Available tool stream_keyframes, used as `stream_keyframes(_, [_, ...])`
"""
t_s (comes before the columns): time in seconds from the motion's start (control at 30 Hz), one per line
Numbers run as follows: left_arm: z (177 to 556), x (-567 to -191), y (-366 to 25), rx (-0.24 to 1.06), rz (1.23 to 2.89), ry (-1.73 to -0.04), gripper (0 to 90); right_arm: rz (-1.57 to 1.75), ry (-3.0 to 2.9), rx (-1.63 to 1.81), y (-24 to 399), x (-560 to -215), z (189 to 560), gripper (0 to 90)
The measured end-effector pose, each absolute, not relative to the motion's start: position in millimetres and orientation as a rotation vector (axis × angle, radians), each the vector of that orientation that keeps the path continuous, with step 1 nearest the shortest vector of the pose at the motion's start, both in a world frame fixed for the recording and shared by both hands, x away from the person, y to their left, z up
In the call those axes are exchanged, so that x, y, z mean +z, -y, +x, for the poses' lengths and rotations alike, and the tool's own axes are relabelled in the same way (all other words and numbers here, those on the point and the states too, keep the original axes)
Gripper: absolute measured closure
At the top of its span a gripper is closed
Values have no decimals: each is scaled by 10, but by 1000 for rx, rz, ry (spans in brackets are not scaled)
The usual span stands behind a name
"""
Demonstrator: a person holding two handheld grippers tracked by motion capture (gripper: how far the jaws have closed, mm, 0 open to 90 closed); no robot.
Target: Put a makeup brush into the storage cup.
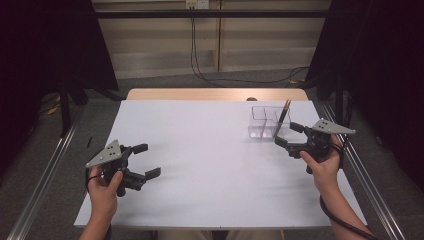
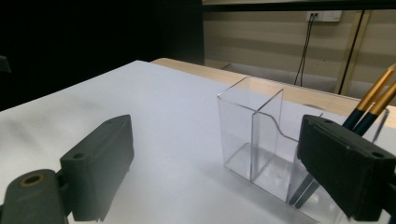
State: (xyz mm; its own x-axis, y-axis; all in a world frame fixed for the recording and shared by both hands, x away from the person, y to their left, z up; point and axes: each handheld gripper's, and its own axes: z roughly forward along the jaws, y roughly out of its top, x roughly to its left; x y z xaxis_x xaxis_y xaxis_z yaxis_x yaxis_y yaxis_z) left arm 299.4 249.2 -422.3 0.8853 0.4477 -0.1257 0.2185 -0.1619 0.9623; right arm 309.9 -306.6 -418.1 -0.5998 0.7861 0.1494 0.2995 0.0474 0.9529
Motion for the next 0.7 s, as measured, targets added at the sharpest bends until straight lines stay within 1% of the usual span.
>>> stream_keyframes(0.7, [2997, -4231, -2498, 215, 1749, -510, 5, 1048, -2002, 1550, 2931, -4297, 2950, 72])
